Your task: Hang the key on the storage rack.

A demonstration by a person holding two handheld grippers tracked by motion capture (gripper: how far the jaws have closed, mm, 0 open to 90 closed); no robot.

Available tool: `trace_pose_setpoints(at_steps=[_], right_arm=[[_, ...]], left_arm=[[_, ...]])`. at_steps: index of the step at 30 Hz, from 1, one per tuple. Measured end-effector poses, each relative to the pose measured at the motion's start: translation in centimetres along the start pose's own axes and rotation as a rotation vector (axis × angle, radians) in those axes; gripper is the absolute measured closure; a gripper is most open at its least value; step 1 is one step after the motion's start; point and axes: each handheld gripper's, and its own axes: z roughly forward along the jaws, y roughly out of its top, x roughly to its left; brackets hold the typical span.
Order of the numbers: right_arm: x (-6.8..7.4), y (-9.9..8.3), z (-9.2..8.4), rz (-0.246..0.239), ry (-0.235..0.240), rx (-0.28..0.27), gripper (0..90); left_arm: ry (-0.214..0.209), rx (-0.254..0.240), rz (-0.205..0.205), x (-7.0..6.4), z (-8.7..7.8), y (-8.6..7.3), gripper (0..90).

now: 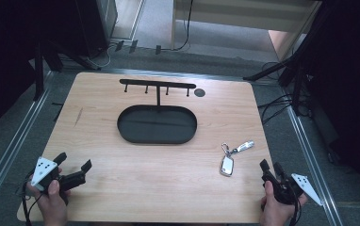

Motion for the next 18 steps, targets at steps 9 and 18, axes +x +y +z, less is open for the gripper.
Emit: trace_pose_setpoints(at_steps=[9, 18], right_arm=[[0.4, -0.3, 0.0, -0.023, -0.002, 0.015, 42.6], [1.7, 0.9, 1.2, -0.131, -0.029, 0.177, 44.5]], left_arm=[[0.017, -0.002, 0.050, -0.7, -0.4, -0.2, 1.0], [-0.004, -0.015, 0.014, -0.3, -0.6, -0.3, 1.0]])
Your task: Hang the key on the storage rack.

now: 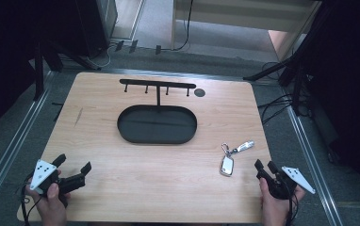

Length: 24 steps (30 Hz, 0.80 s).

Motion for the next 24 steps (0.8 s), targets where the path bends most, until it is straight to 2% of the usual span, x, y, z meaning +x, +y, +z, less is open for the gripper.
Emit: trace_pose_setpoints(at_steps=[1, 3, 5, 7, 9, 10, 11, 12, 14, 16, 18, 19, 20, 21, 23, 24], right_arm=[[0.1, 0.2, 0.1, -0.008, 0.003, 0.017, 44.5], [0.9, 1.5, 0.8, -0.040, 0.013, 0.094, 44.5], [1.1, 1.8, 1.0, -0.052, 0.011, 0.111, 44.5], [1.7, 3.3, 1.8, -0.067, 0.005, 0.179, 44.5], [1.8, 3.6, 2.0, -0.067, 0.002, 0.197, 44.5], [2.0, 4.6, 2.5, -0.083, -0.025, 0.241, 44.5], [2.0, 4.6, 2.5, -0.083, -0.025, 0.241, 44.5], [2.2, 5.4, 3.1, -0.090, -0.039, 0.285, 44.6], [2.3, 6.0, 3.5, -0.098, -0.060, 0.323, 44.6], [2.3, 6.3, 3.7, -0.091, -0.063, 0.344, 44.3], [2.3, 6.8, 4.2, -0.076, -0.065, 0.395, 44.1], [2.2, 7.1, 4.7, -0.070, -0.081, 0.432, 44.1], [2.2, 7.1, 4.7, -0.070, -0.081, 0.432, 44.1], [1.9, 7.4, 5.0, -0.043, -0.091, 0.463, 44.5], [1.8, 7.5, 5.2, -0.024, -0.094, 0.473, 44.8], [1.6, 7.8, 5.4, 0.018, -0.085, 0.495, 46.5]], left_arm=[[0.002, 0.002, 0.000, 0.0, 0.0, 0.0, 1.0], [0.003, 0.009, 0.012, -0.1, 0.0, 0.0, 1.0], [0.004, 0.010, 0.014, -0.1, 0.1, 0.0, 1.0], [0.003, 0.014, 0.008, -0.1, 0.1, 0.1, 1.0], [0.004, 0.013, 0.005, -0.1, 0.1, 0.1, 1.0], [0.003, 0.014, 0.005, 0.0, 0.1, 0.1, 1.0], [0.003, 0.014, 0.005, 0.0, 0.1, 0.1, 1.0], [0.005, 0.015, 0.004, 0.0, 0.2, 0.1, 1.0], [0.006, 0.016, 0.005, -0.1, 0.2, 0.1, 1.0], [0.006, 0.016, 0.005, -0.1, 0.2, 0.1, 1.0], [0.005, 0.015, 0.006, -0.1, 0.2, 0.1, 1.0], [0.005, 0.016, 0.004, -0.1, 0.2, 0.1, 1.0], [0.005, 0.016, 0.004, -0.1, 0.2, 0.1, 1.0], [0.004, 0.016, 0.004, 0.0, 0.2, 0.1, 1.0], [0.005, 0.017, 0.003, -0.1, 0.2, 0.1, 1.0], [0.004, 0.020, 0.004, -0.1, 0.2, 0.1, 1.0]])
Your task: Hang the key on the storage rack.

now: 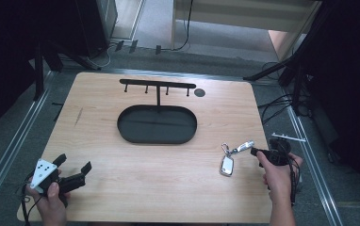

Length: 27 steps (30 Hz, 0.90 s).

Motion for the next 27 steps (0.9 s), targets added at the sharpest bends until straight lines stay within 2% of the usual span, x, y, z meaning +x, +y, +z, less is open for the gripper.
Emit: trace_pose_setpoints(at_steps=[2, 4, 5, 6, 7, 12, 14, 15, 19, 20, 27], right_arm=[[0.1, 0.4, 0.1, 0.018, -0.009, 0.041, 47.2], [0.3, 0.6, 0.2, 0.020, -0.008, 0.058, 48.0], [0.7, 1.2, 0.4, 0.033, -0.005, 0.084, 51.2], [0.7, 1.2, 0.4, 0.033, -0.005, 0.084, 51.2], [1.2, 1.7, 0.6, 0.062, 0.008, 0.097, 55.2], [1.9, 2.3, 1.4, 0.101, 0.013, 0.126, 62.7], [2.2, 2.6, 1.9, 0.132, -0.003, 0.139, 65.3], [2.4, 2.6, 2.3, 0.162, -0.012, 0.149, 67.0], [2.6, 2.6, 3.0, 0.168, -0.039, 0.163, 67.3], [2.8, 2.5, 3.5, 0.173, -0.066, 0.166, 66.3], [3.2, 2.7, 4.3, 0.196, -0.065, 0.168, 64.2]], left_arm=[[-0.002, 0.001, 0.001, 0.0, 0.0, 0.0, 1.0], [-0.004, 0.005, 0.002, 0.0, 0.0, 0.0, 1.0], [-0.003, 0.007, 0.006, 0.0, 0.1, 0.0, 1.0], [-0.003, 0.007, 0.006, 0.0, 0.1, 0.0, 1.0], [-0.004, 0.008, 0.007, 0.0, 0.1, 0.0, 1.0], [-0.012, 0.009, 0.003, 0.0, 0.1, 0.0, 1.0], [-0.017, 0.008, 0.000, 0.1, 0.1, 0.0, 1.0], [-0.020, 0.007, -0.004, 0.1, 0.1, 0.0, 1.0], [-0.025, 0.007, -0.009, 0.2, 0.1, 0.0, 1.0], [-0.027, 0.008, -0.011, 0.2, 0.1, 0.0, 1.0], [-0.032, 0.014, -0.005, 0.2, 0.1, 0.1, 1.0]])
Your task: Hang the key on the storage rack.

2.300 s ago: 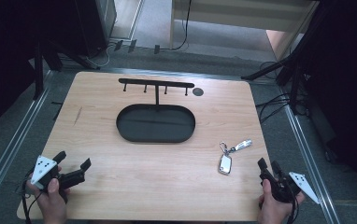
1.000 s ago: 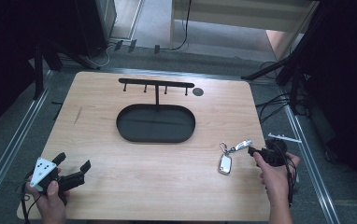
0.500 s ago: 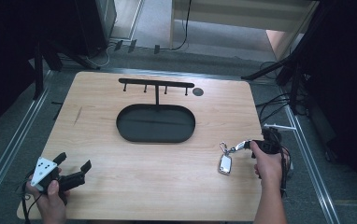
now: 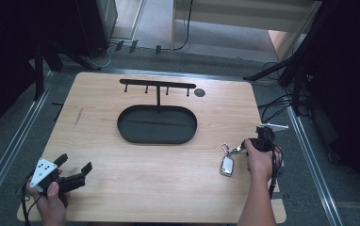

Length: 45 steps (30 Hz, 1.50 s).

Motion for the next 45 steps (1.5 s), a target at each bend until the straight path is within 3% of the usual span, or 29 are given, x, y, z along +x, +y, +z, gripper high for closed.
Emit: trace_pose_setpoints(at_steps=[7, 13, 14, 19, 20, 21, 22, 23, 24, 29, 30, 32, 36, 37, 39, 45], right_arm=[[0.5, 0.2, 1.0, 0.030, -0.019, 0.009, 63.3], [1.9, 0.5, 1.0, -0.037, -0.076, -0.012, 71.3], [2.4, 0.5, 1.0, -0.074, -0.094, -0.015, 73.8], [2.9, 0.6, 0.8, -0.127, -0.112, -0.024, 77.6], [3.5, 0.6, 0.8, -0.181, -0.112, -0.038, 79.0], [3.5, 0.6, 0.8, -0.181, -0.112, -0.038, 79.0], [4.2, 0.6, 0.9, -0.232, -0.089, -0.050, 77.7], [4.2, 0.6, 0.9, -0.232, -0.089, -0.050, 77.7], [4.8, 0.5, 1.0, -0.269, -0.066, -0.058, 76.1], [5.8, 0.4, 1.4, -0.298, -0.034, -0.060, 75.3], [6.2, 0.3, 1.5, -0.315, -0.003, -0.063, 73.2], [6.5, 0.2, 1.6, -0.329, 0.015, -0.068, 70.8], [6.4, 0.3, 1.3, -0.316, -0.010, -0.099, 65.1], [5.8, 0.3, 1.2, -0.275, -0.029, -0.110, 62.6], [5.2, 0.3, 1.2, -0.254, -0.045, -0.107, 61.7], [4.5, 0.0, 1.7, -0.236, -0.009, -0.070, 62.6]], left_arm=[[-0.005, 0.000, -0.004, 0.1, 0.0, 0.0, 1.0], [-0.008, 0.003, -0.003, 0.1, 0.0, 0.0, 1.0], [-0.008, 0.004, -0.003, 0.1, 0.0, 0.0, 1.0], [-0.010, 0.001, -0.004, 0.1, 0.1, 0.0, 1.1], [-0.011, 0.003, -0.005, 0.1, 0.1, 0.0, 1.0], [-0.011, 0.003, -0.005, 0.1, 0.1, 0.0, 1.0], [-0.012, 0.001, -0.011, 0.1, 0.1, 0.0, 1.0], [-0.012, 0.001, -0.011, 0.1, 0.1, 0.0, 1.0], [-0.012, 0.003, -0.009, 0.1, 0.1, 0.0, 1.0], [-0.014, 0.002, -0.014, 0.1, 0.1, 0.0, 1.0], [-0.015, 0.003, -0.014, 0.1, 0.1, 0.0, 1.0], [-0.016, 0.002, -0.015, 0.1, 0.1, 0.0, 1.0], [-0.017, 0.000, -0.018, 0.2, 0.1, 0.0, 1.0], [-0.018, 0.002, -0.019, 0.2, 0.1, 0.0, 1.0], [-0.018, 0.003, -0.019, 0.2, 0.1, 0.1, 1.0], [-0.017, 0.005, -0.018, 0.2, 0.1, 0.1, 1.0]])
